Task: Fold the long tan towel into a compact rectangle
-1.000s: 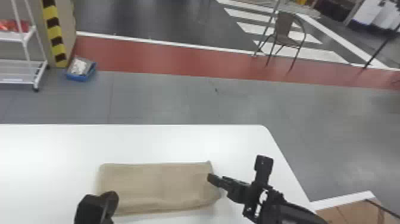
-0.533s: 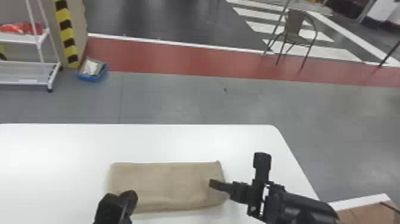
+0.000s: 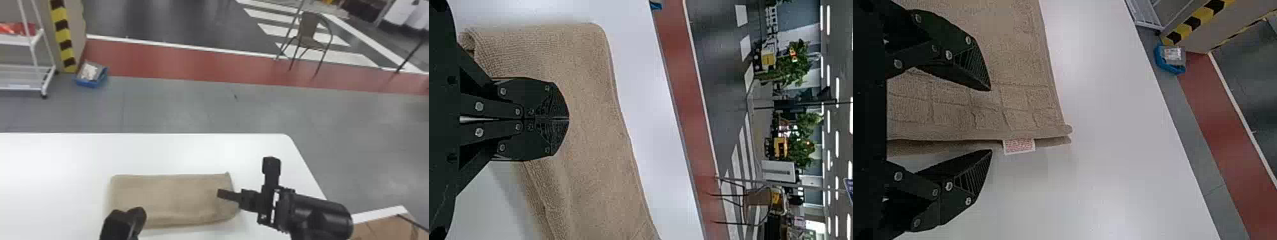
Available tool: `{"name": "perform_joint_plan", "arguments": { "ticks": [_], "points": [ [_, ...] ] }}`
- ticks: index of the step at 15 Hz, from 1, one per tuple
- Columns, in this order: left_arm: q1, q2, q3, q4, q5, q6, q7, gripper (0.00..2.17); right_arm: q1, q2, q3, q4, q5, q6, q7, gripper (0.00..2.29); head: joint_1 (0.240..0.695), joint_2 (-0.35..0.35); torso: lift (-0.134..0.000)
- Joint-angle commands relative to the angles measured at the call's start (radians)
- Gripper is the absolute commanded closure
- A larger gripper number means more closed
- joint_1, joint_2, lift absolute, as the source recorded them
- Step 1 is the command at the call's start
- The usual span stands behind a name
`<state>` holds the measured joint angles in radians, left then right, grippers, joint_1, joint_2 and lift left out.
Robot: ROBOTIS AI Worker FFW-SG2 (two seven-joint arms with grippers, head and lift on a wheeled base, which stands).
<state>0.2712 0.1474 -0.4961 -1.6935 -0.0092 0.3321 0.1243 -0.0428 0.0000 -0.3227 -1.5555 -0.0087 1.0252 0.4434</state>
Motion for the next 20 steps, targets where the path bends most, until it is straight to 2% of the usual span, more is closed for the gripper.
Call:
{"name": "perform_joint_plan", "arguments": {
  "ticks": [1, 8, 13, 14, 15, 17, 18, 20],
  "points": [
    [0.000, 0.001, -0.012, -0.005, 0.000, 0.002, 0.000, 1.88, -0.012, 0.001, 0.005, 0.000, 0.029, 0.054, 0.000, 0.53, 0.695, -0.311, 0.000],
    [0.000, 0.003, -0.026, -0.023, 0.000, 0.017, 0.000, 1.88, -0.066, 0.001, 0.010, 0.014, 0.053, 0.106, 0.001, 0.53, 0.695, -0.330, 0.000],
    [-0.001, 0.003, -0.024, -0.025, 0.000, 0.017, 0.000, 1.88, -0.115, -0.008, 0.025, 0.098, 0.082, 0.112, 0.012, 0.54, 0.695, -0.321, 0.000],
    [-0.004, 0.003, -0.022, -0.020, 0.000, 0.017, -0.002, 1.88, -0.115, -0.012, 0.028, 0.101, 0.082, 0.109, 0.015, 0.66, 0.695, -0.320, 0.000],
    [-0.007, 0.003, -0.021, -0.015, 0.000, 0.017, -0.002, 1.88, -0.117, -0.014, 0.028, 0.103, 0.082, 0.109, 0.015, 0.68, 0.695, -0.319, 0.000],
    [-0.009, 0.003, -0.016, -0.012, 0.000, 0.017, -0.002, 1.88, -0.117, -0.015, 0.030, 0.103, 0.081, 0.115, 0.026, 1.03, 0.695, -0.316, 0.000],
    [-0.015, 0.003, -0.015, -0.005, 0.000, 0.020, -0.002, 1.88, -0.115, -0.014, 0.030, 0.101, 0.079, 0.122, 0.037, 1.03, 0.695, -0.313, 0.000],
    [-0.017, 0.003, -0.016, 0.005, 0.000, 0.017, -0.002, 1.88, -0.109, -0.014, 0.021, 0.092, 0.072, 0.131, 0.049, 1.19, 0.695, -0.308, 0.000]
  ]
}}
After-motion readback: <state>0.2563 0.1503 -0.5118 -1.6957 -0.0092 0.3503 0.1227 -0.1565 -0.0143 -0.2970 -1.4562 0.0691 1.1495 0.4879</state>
